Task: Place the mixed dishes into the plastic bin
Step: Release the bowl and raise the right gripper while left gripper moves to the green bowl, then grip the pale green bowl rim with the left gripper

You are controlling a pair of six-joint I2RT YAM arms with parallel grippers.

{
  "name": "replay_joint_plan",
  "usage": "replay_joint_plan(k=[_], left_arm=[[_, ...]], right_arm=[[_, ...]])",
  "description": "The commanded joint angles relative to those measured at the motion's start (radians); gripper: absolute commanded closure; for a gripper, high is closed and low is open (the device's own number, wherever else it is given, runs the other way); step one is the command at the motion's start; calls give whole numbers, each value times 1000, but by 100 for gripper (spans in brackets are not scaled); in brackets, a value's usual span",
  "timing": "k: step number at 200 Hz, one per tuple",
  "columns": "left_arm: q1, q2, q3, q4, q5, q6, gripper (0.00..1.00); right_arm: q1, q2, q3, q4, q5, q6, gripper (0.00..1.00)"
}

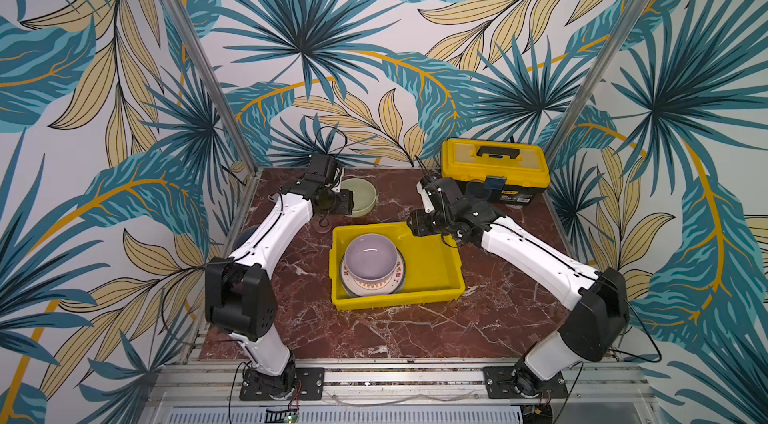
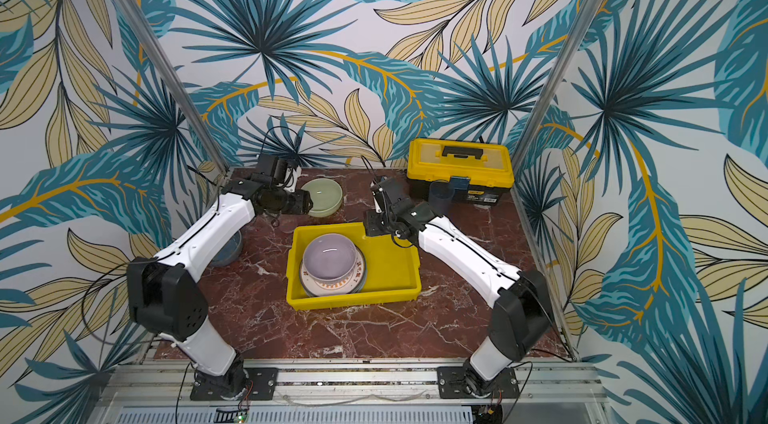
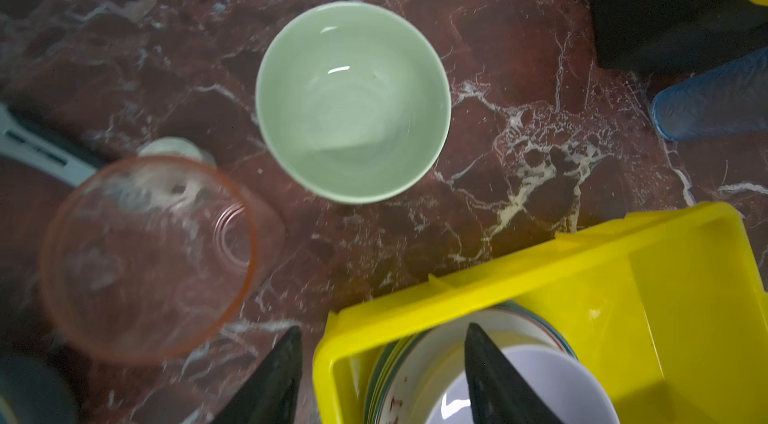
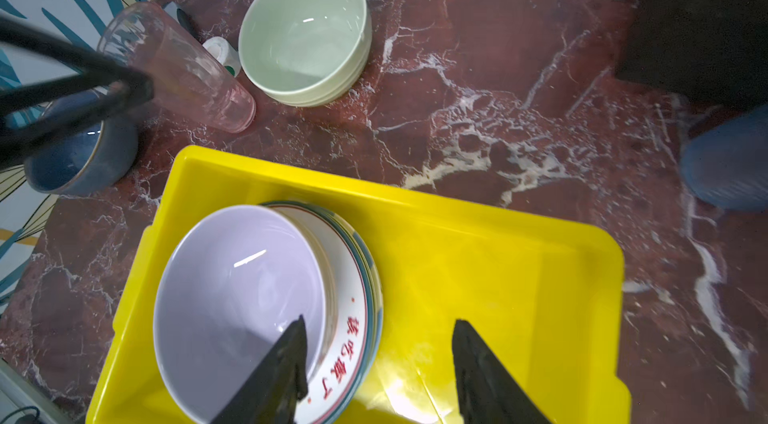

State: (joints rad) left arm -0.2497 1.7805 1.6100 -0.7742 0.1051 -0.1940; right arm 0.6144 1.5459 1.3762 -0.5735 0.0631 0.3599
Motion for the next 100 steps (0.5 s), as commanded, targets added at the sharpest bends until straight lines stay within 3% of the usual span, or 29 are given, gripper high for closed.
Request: replay_joint_plan(k=[1, 54, 100], left_arm=[[-25, 114, 125, 6, 28, 81, 40], [-92, 424, 468, -66, -34, 130, 42], [-103, 584, 594, -77, -72, 129, 47]], right_arm=[[-11, -66, -88, -21, 28, 24, 42], [-42, -206, -215, -28, 35, 59, 41], [-59, -240, -257, -26, 26, 69, 41]])
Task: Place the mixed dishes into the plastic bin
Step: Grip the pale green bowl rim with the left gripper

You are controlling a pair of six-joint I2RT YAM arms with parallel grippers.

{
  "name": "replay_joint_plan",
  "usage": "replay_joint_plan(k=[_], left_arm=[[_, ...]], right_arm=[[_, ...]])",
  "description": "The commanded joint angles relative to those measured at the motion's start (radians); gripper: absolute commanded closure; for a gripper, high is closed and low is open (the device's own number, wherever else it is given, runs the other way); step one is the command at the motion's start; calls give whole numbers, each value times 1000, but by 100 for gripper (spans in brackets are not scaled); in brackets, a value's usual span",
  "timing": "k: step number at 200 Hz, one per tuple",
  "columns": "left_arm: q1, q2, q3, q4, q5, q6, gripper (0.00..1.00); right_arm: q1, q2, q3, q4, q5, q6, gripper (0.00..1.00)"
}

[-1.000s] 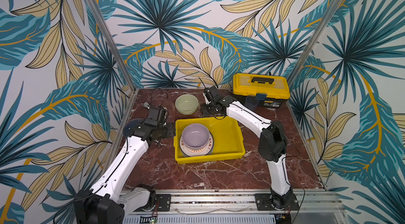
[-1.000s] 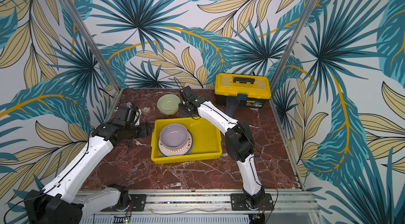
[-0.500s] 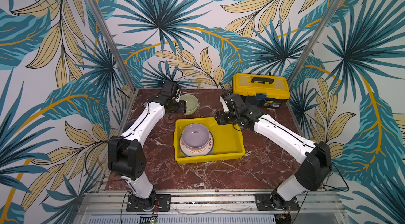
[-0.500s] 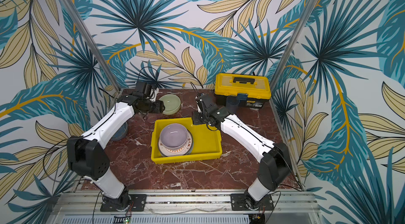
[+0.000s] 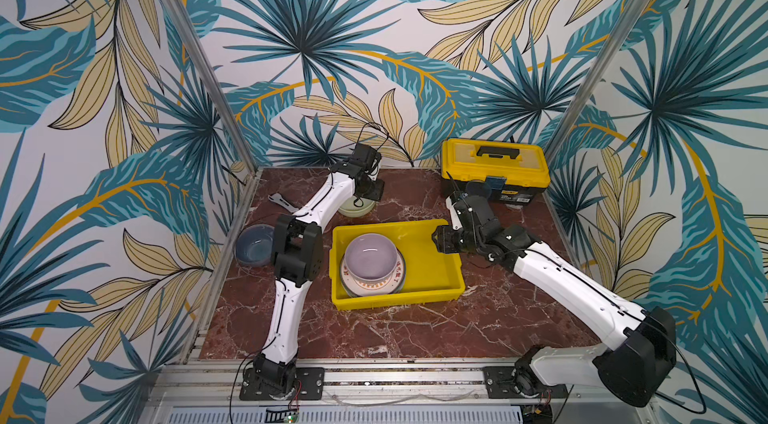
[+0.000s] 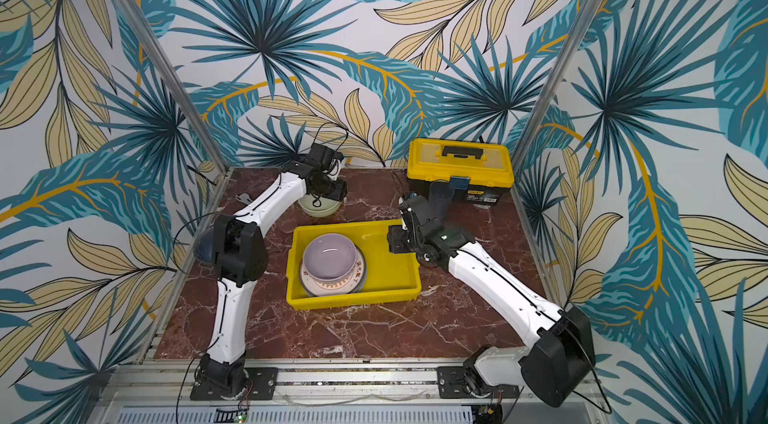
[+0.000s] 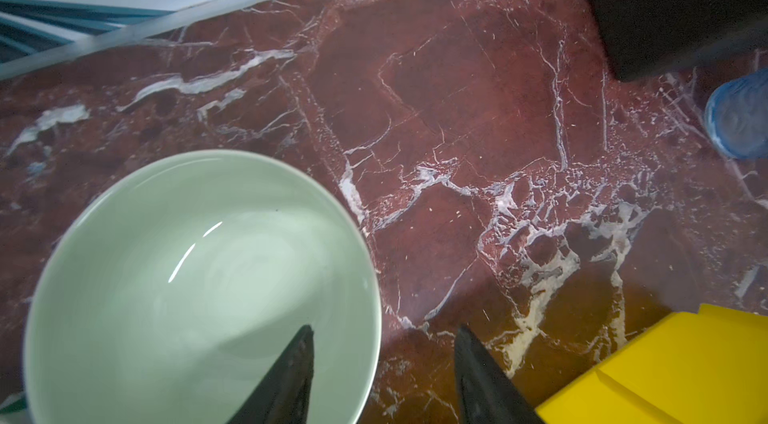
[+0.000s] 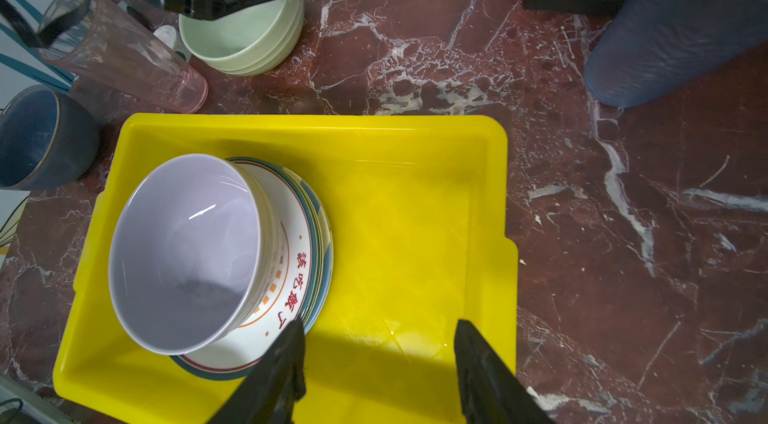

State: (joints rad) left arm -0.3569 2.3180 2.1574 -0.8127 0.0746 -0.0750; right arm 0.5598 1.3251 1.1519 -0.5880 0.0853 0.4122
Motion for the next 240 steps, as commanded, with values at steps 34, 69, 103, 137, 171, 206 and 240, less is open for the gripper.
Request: replay_joint_plan(k=[34, 69, 103, 137, 171, 206, 240], left_arm=[[0, 63, 37, -39, -92, 16, 50], [-13, 97, 24, -39, -166, 34, 53], [-21, 114, 22, -39, -168, 38, 54], [-23, 120, 21, -46, -168, 46, 61], [-24, 119, 14, -51, -168, 50, 70], [-24, 116, 7, -51, -170, 56, 75], [-24, 116, 8, -53, -173, 59, 84]], right_arm=[[-10, -17, -46, 6, -9, 23, 41], [-12, 6, -45, 29, -28, 26, 41], [-13, 21, -43, 41, -39, 27, 41], [-15, 20, -50, 42, -36, 27, 41], [-16, 22, -59, 53, -40, 33, 41], [-16, 22, -65, 57, -41, 36, 41], [-19, 14, -70, 54, -37, 37, 41]])
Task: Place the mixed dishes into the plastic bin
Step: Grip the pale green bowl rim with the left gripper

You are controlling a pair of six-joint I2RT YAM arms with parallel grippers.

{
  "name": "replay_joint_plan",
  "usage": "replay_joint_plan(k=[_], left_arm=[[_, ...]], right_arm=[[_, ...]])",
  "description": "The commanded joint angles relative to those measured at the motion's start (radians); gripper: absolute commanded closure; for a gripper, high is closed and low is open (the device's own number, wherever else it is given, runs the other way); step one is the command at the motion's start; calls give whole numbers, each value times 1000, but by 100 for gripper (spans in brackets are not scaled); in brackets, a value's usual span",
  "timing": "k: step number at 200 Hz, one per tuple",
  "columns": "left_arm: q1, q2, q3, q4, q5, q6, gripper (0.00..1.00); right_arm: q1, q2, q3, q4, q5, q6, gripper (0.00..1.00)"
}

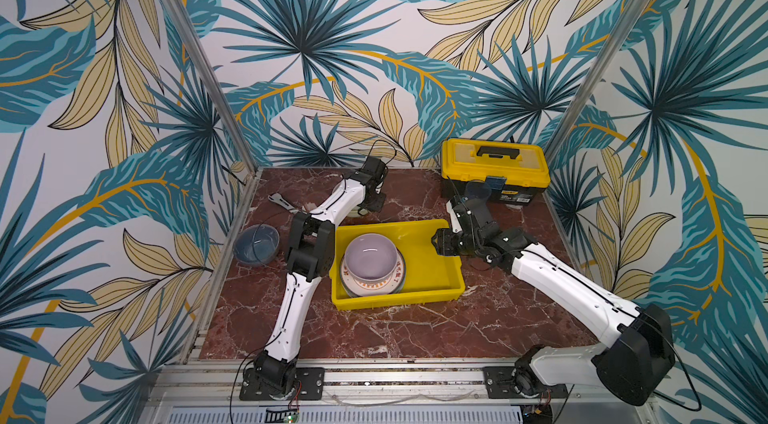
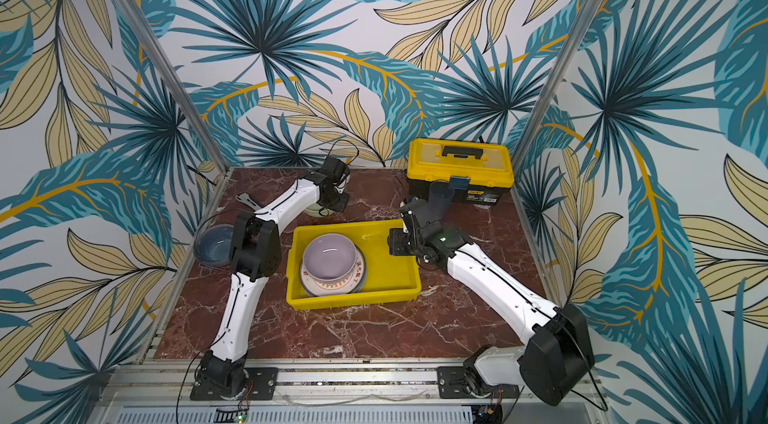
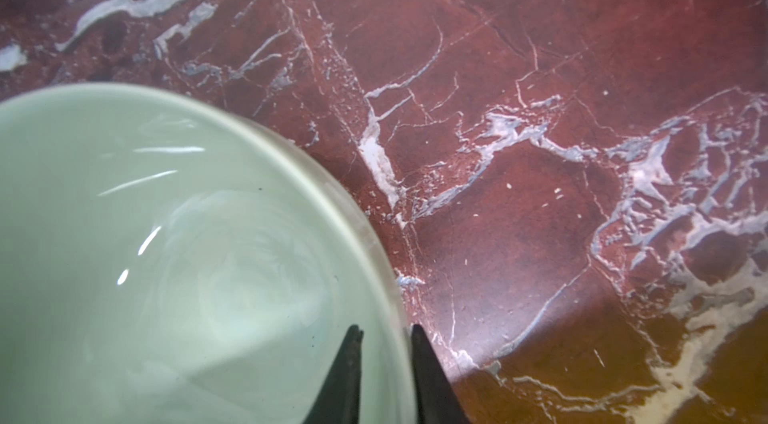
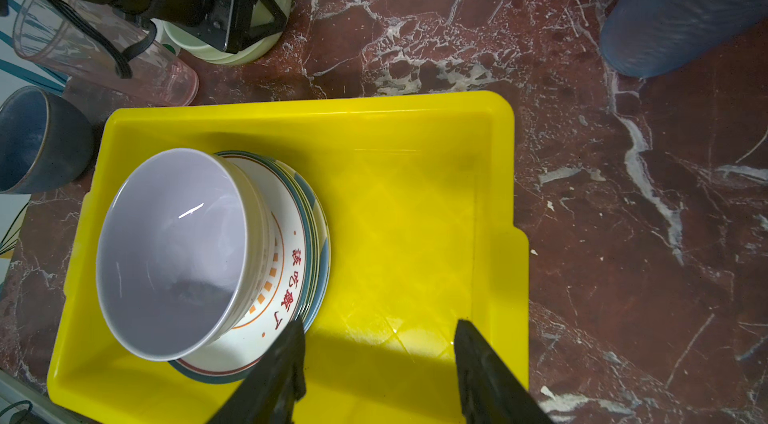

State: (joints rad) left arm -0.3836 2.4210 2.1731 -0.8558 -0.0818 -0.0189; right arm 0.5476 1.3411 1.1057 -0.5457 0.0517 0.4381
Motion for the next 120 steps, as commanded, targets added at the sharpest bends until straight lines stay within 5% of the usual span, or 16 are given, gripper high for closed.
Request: replay_joint_plan(k=[1, 44, 120], left_arm=[[3, 13, -8, -10, -16, 3, 84], [3, -1, -9, -9, -13, 2, 97], [-10, -64, 40, -9, 5, 40, 100]], right_arm=[[-7, -2, -24, 12, -4, 11, 41], [-9, -6, -30, 15, -3, 19, 41], [-9, -6, -39, 31, -9, 39, 41]])
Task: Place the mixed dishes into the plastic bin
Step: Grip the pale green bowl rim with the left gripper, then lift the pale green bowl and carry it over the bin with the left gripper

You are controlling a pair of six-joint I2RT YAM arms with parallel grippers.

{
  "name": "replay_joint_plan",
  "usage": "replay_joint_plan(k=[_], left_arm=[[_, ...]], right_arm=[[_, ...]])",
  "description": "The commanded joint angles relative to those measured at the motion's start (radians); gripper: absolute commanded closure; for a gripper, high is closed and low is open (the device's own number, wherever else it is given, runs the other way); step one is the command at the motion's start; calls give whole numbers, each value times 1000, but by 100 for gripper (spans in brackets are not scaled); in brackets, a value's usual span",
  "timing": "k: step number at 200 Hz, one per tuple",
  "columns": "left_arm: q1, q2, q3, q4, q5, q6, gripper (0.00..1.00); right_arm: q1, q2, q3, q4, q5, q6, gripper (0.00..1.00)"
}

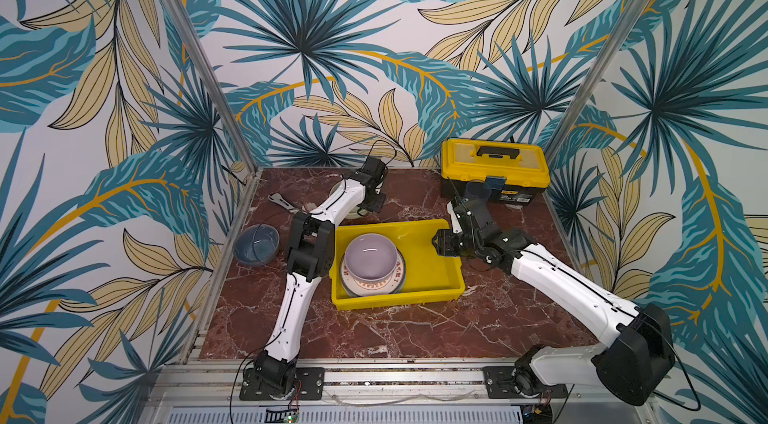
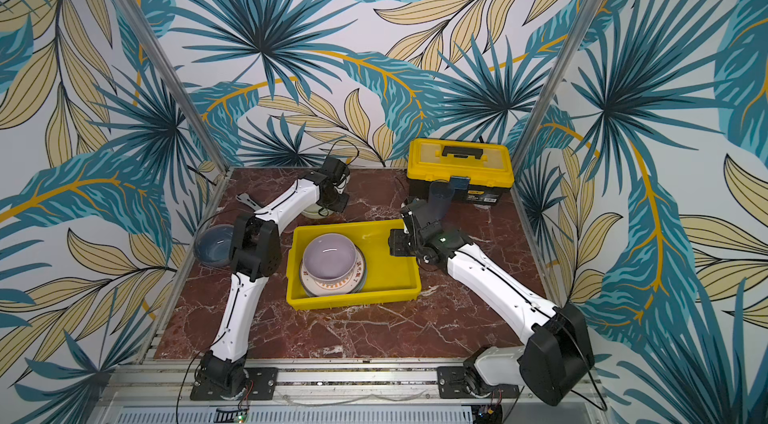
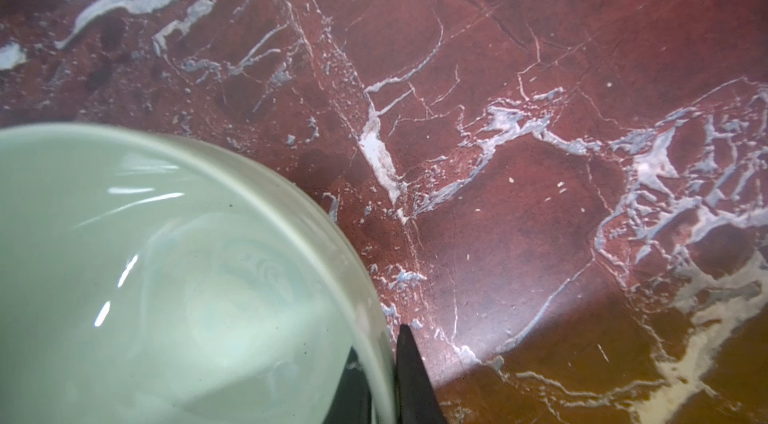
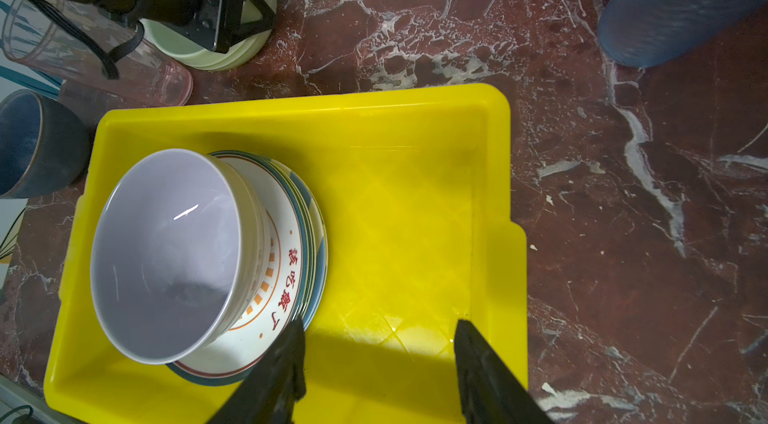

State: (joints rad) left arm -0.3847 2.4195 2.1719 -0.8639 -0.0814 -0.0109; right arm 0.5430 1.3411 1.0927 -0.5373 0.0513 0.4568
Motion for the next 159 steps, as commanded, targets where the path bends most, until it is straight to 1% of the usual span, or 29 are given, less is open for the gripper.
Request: replay_joint_plan(k=[1, 43, 45, 50, 102, 127, 159], left_arm=[[-8, -64, 41, -1, 4, 33, 100], [-24, -105, 76, -1, 17, 40, 100], [-24, -106, 79, -1, 39, 40, 100], [-25, -110, 84, -2, 50, 38, 100], [-48, -172, 118, -2, 74, 27, 100], [-61, -224, 112, -1, 67, 25, 100], [-86, -329, 66, -10, 57, 16, 100]], right_arm=[[-4, -6, -27, 23, -8, 20, 41], [-4, -14, -47, 54, -25, 33, 41], [-4, -15, -47, 53, -26, 34, 41], [-5, -16, -48, 53, -28, 37, 41], [-4, -28, -55, 54, -27, 43, 41], [-3, -33, -54, 55, -27, 48, 41], [-4, -43, -56, 55, -5, 41, 41]])
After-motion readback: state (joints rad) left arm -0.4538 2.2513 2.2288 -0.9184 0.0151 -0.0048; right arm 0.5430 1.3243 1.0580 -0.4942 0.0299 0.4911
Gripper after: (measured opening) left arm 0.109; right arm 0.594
